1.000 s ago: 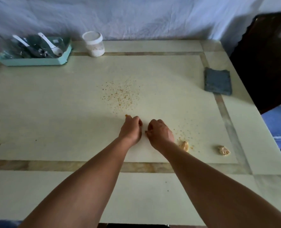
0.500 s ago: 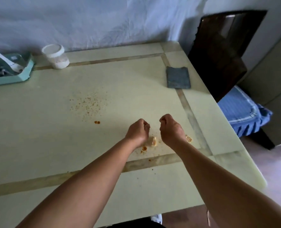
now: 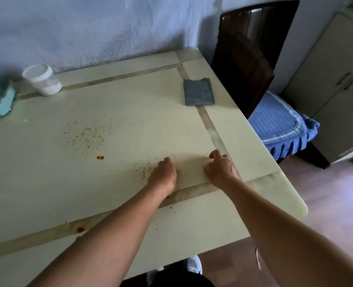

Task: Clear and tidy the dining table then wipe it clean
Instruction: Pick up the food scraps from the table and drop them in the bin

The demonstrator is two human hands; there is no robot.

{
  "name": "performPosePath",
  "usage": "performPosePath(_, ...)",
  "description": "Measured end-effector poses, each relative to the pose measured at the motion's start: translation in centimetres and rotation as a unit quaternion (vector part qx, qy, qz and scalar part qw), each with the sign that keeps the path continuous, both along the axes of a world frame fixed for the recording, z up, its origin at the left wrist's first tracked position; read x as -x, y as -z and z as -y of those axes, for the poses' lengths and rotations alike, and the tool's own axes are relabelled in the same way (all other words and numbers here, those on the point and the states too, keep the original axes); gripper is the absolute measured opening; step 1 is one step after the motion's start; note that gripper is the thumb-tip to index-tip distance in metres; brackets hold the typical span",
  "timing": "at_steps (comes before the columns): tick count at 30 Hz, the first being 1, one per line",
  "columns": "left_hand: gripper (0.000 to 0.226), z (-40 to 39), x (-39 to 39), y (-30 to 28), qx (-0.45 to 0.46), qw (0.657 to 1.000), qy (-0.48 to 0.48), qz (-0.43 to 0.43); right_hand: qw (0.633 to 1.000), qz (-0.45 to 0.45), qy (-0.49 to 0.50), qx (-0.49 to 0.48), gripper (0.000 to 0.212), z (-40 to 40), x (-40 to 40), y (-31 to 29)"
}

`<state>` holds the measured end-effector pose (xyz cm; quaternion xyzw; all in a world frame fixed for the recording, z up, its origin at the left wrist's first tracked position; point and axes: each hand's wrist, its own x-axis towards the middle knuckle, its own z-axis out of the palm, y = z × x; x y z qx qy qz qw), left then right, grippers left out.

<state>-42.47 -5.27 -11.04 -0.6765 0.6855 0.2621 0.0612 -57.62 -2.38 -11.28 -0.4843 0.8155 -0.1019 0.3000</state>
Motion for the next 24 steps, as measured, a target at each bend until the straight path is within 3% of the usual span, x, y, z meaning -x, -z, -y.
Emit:
performPosePath(5,0.03,-0.7,0.3,-0.4,-0.003,0.999,-0.013,-0.035,0.998,-0.01,0.067,-0.015,0.03,0.0,-0.3,0.3)
performPosePath(13,0.041,-0.9,-0.3,-0.4,0.012,0.995,0.099,-0.006,0.995,-0.003,0.104,-0.001,0.023,-0.6,-1.5,-0.2)
performPosePath(18,0.039,-0.2,0.0,-0.1,-0.027,0.988,0.15,0.028,0.993,0.036,0.112,0.004,0.017,-1.3,-2.0,-0.5)
performPosePath(21,0.03,0.5,1.0,0.4,-0.05,0.988,0.147,0.004,0.997,0.047,0.062,-0.003,0.017,-2.1,-1.8,-1.3)
performPosePath(24,0.026,0.6,2.8,0.0,-0.044,0.989,0.122,-0.076,0.984,0.103,0.134,0.047,0.012,-2.7,-0.6,-1.4)
